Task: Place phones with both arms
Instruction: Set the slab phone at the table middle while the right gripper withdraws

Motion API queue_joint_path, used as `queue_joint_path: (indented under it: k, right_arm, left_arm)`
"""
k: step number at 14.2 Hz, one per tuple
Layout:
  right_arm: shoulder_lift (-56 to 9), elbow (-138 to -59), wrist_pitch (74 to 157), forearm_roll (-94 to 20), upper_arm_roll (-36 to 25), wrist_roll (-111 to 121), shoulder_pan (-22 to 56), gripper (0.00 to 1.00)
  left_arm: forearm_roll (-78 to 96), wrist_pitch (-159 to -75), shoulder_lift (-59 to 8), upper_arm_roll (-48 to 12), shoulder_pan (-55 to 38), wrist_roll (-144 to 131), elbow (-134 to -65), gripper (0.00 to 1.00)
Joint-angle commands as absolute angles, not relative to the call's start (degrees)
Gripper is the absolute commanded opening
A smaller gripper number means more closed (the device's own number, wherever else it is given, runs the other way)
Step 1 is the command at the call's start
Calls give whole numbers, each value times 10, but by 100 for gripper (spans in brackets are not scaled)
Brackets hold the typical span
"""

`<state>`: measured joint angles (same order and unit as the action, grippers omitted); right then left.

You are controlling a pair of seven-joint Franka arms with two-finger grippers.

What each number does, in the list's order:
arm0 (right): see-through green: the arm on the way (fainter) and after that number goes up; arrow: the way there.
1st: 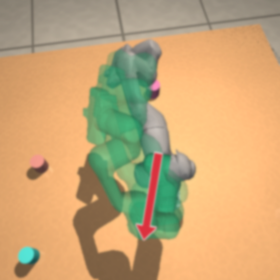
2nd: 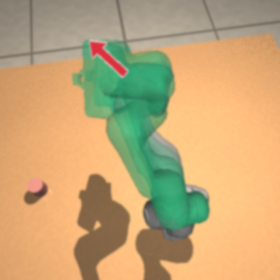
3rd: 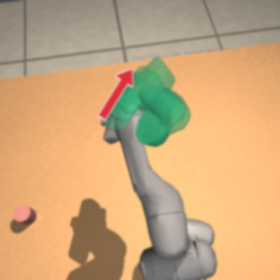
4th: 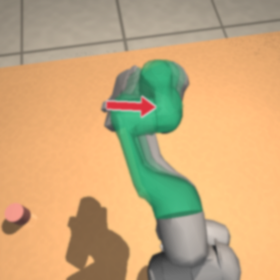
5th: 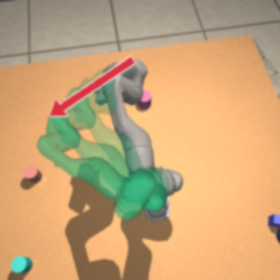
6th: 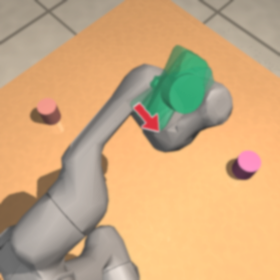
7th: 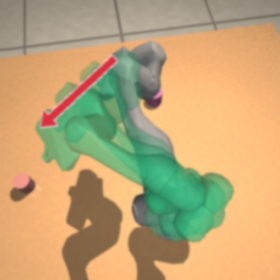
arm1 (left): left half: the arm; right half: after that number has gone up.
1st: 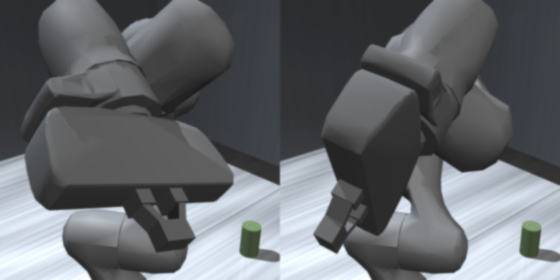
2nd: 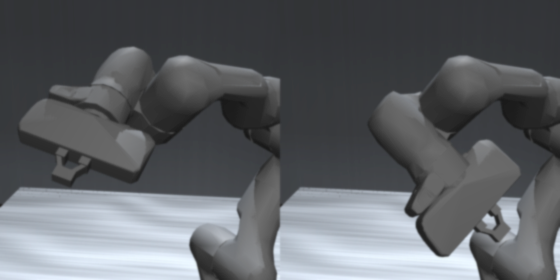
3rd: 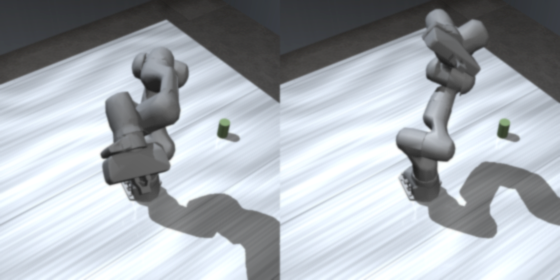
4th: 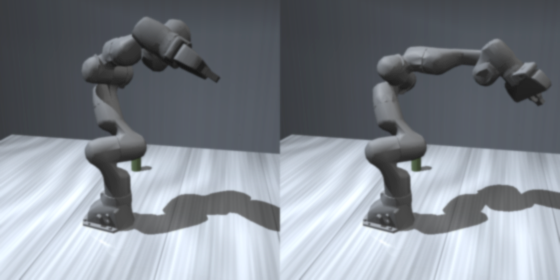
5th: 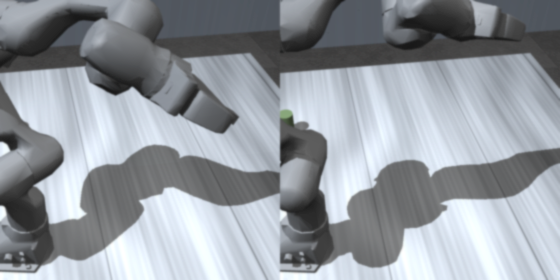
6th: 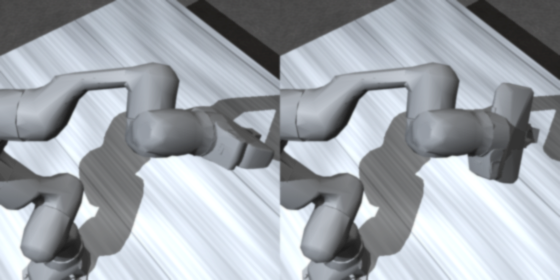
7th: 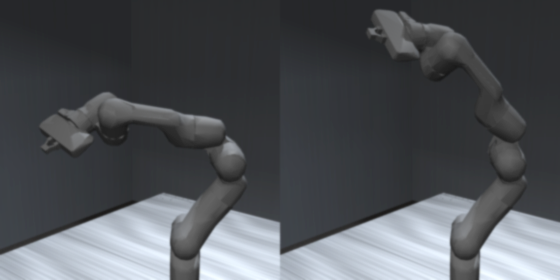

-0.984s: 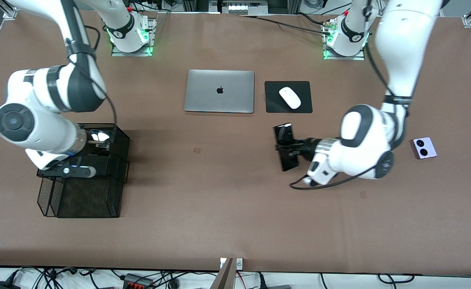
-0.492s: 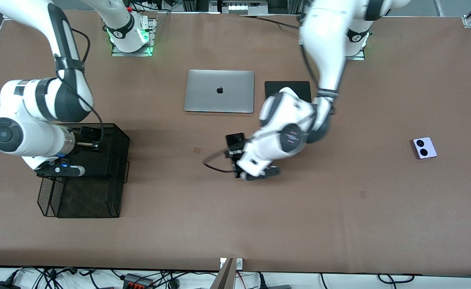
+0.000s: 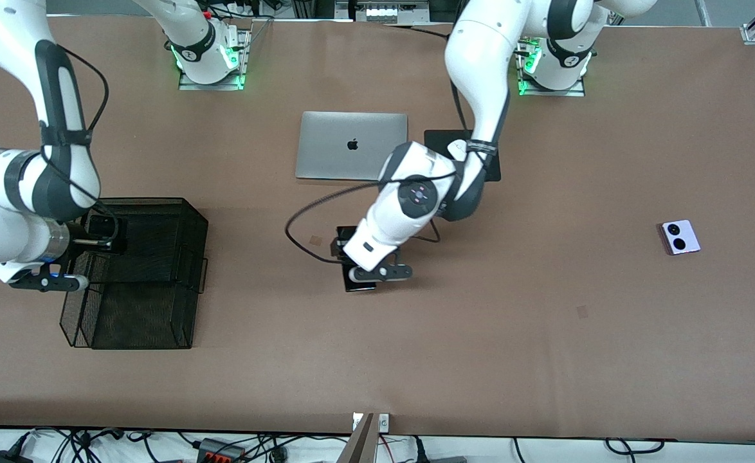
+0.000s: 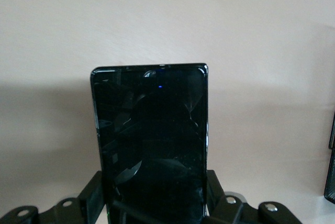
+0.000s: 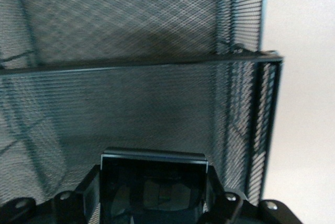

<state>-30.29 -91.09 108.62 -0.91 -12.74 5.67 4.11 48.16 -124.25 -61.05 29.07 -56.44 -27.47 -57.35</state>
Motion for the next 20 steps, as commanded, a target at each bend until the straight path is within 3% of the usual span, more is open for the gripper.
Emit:
queue_joint_path:
  k: [1,4,5,6,10,12,13,14,20]
  right_arm:
    - [-306,-916,1118,-13,-119,92,24,43]
    - [-309,-916,1133,-13,-119,96,24,43]
    - [-310,-916,1134,-13,-119,97,25,55]
    - [-310,-915,1135,-15,-119,96,25,100]
    - [-288,-897,1119,-15,-114,91,37,100]
    - [-274,-875,1092,-18,-114,91,47,100]
    - [-268,-855,1078,-18,-114,89,55,100]
    - [-263,-840,1065,-17,-114,87,65,100]
    - [-246,-809,1014,-35,-113,31,104,100]
  left_arm:
    - [497,-1267,-643,312,-596,-266,-554,43]
    - [489,-1262,-656,317,-605,-262,-555,44]
    - [489,-1263,-663,324,-608,-261,-555,44]
    - [489,-1263,-669,330,-612,-258,-555,44]
    - [489,-1267,-678,331,-613,-247,-555,51]
    - [489,-1267,-680,331,-613,-225,-555,66]
    - [489,-1267,-680,330,-613,-224,-555,95]
    - [488,-1268,-680,330,-613,-220,-555,100]
    - [463,-1261,-647,317,-576,-205,-564,100]
